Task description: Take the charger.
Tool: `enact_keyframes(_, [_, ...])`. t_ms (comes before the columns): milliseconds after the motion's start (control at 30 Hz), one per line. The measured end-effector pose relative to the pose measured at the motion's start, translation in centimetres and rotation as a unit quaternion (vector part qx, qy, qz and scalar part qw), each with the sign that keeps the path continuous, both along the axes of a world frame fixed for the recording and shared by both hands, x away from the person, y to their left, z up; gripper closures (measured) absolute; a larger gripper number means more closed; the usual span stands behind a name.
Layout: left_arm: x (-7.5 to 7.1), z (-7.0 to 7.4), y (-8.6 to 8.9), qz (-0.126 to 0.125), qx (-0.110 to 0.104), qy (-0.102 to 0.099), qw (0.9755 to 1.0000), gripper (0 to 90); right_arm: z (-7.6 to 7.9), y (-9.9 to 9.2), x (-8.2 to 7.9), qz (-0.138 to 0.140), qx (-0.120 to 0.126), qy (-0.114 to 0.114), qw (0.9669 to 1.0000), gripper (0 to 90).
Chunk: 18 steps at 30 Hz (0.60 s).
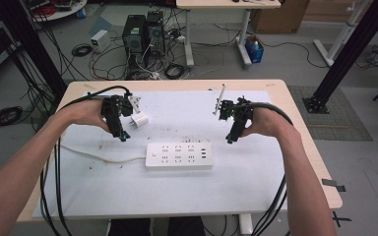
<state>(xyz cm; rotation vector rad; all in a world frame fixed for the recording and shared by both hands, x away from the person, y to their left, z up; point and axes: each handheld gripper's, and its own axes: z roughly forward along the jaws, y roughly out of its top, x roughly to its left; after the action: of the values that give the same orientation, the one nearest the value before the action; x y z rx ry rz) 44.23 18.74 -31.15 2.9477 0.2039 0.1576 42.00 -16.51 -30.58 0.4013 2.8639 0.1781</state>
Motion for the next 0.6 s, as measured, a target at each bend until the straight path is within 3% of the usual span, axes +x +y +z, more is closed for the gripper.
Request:
enact_keyframes(167, [0.3, 0.2, 0.2, 0.006, -0.017, 0.001, 0.9998, 12.0, 0.1, -0.1, -0.2, 0.003, 0.001, -0.007, 1.0000, 13.0])
enact_keyframes(433, [0.7, 0.1, 0.4, 0.016, -0.023, 0.000, 0.9996, 12.0, 0.0, 0.0, -0.2, -0.004, -0.003, -0.009, 1.0000, 13.0])
enact_keyframes(600, [1.5, -0.5, 1.0, 0.042, -0.047, 0.005, 0.9980, 12.0, 0.1, 0.0, -0.1, -0.006, -0.002, -0.014, 0.9999, 13.0])
